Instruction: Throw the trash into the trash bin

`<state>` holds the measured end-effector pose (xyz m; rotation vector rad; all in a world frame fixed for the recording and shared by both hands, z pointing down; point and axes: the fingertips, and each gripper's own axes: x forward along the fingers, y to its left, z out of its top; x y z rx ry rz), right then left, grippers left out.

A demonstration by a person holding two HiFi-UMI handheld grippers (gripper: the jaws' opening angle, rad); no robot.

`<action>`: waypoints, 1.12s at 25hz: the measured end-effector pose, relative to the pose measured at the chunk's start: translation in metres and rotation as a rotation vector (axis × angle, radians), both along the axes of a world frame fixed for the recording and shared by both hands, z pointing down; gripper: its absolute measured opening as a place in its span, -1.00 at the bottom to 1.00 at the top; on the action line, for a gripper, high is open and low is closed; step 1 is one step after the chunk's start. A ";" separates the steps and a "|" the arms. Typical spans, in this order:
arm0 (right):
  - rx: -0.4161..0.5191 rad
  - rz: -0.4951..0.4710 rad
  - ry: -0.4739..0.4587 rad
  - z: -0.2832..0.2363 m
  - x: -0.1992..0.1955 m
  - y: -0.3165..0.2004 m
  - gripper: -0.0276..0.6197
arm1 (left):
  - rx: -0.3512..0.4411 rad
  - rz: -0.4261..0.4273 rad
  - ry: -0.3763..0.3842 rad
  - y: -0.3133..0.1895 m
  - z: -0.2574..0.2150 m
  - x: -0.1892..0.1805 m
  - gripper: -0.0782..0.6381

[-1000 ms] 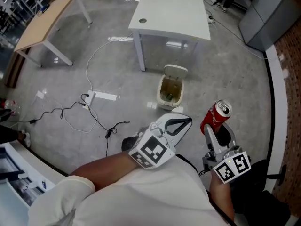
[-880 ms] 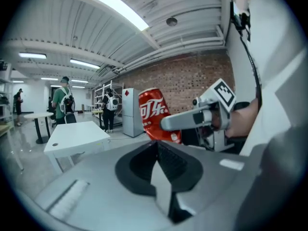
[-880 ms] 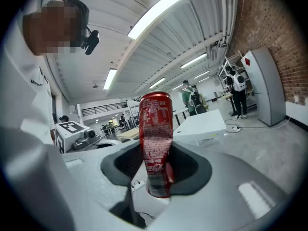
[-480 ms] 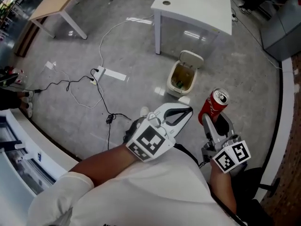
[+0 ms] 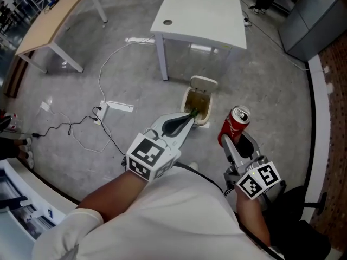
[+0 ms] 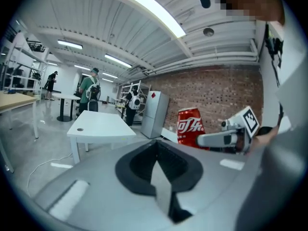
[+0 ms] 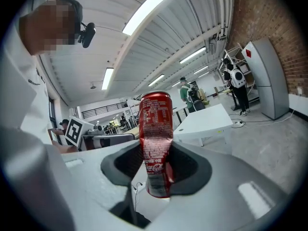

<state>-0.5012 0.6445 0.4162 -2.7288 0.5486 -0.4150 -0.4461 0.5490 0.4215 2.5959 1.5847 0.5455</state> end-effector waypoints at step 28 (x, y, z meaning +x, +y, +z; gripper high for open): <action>-0.028 0.040 -0.050 0.009 0.096 0.006 -0.42 | -0.031 0.065 -0.015 0.011 0.011 0.105 -0.76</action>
